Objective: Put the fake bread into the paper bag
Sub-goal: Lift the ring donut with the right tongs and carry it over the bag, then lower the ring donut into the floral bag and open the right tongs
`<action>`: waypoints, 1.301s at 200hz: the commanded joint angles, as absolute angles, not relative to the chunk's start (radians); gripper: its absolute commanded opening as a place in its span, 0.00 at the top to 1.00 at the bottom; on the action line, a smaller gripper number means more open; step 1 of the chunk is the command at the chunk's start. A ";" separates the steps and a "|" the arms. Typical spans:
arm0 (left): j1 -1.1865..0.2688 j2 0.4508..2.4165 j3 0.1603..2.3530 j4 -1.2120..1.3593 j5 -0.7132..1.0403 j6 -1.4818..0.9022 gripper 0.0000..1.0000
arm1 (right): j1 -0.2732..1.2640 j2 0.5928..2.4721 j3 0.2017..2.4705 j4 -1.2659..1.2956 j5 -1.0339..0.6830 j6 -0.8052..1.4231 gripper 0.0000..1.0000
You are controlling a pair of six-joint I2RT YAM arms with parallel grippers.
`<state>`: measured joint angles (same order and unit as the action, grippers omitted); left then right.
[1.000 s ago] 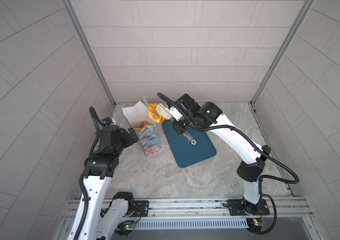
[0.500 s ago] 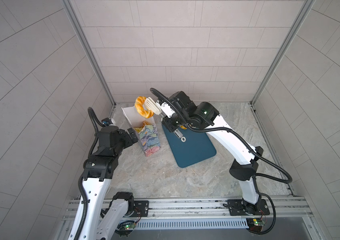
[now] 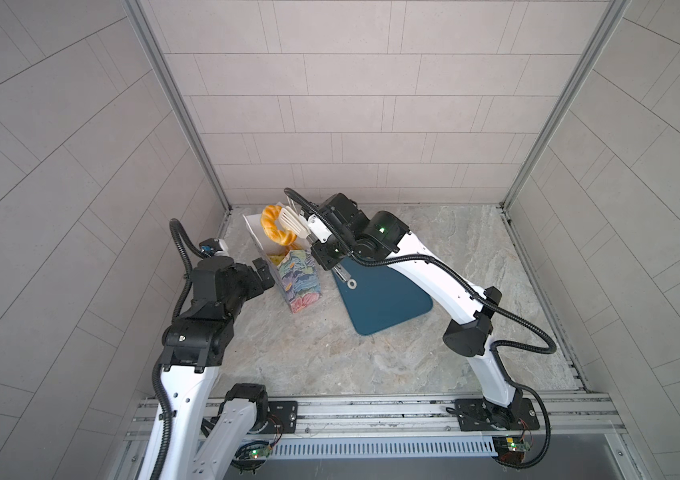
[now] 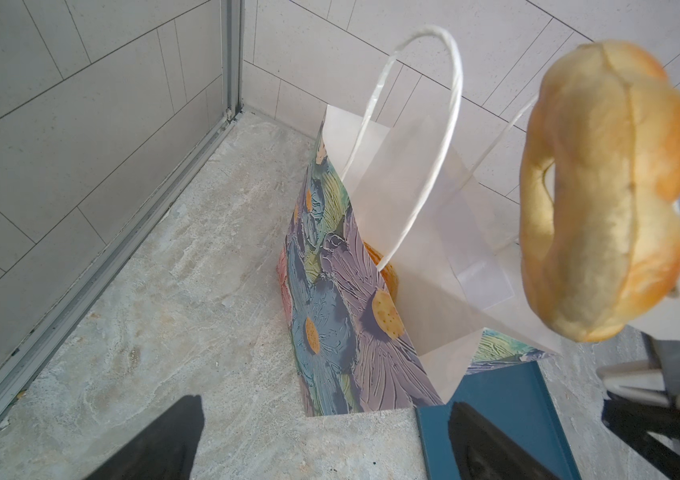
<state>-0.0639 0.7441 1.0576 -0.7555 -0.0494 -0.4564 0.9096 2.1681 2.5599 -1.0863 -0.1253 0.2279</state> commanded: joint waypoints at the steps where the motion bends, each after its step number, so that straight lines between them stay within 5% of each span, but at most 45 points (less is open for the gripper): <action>1: -0.066 0.733 1.049 -0.761 -0.067 -0.469 0.00 | 0.915 2.192 2.592 -1.053 -0.086 0.239 0.81; 91: -0.066 0.728 1.045 -0.767 -0.074 -0.471 0.00 | 0.914 2.232 2.638 -1.128 -0.025 0.217 0.78; 148: -0.066 0.724 1.043 -0.765 -0.071 -0.473 0.00 | 0.916 2.211 2.638 -1.144 -0.014 0.219 0.59; 260: -0.065 0.731 1.054 -0.762 -0.062 -0.473 0.00 | 0.939 2.134 2.640 -1.146 0.008 0.195 0.54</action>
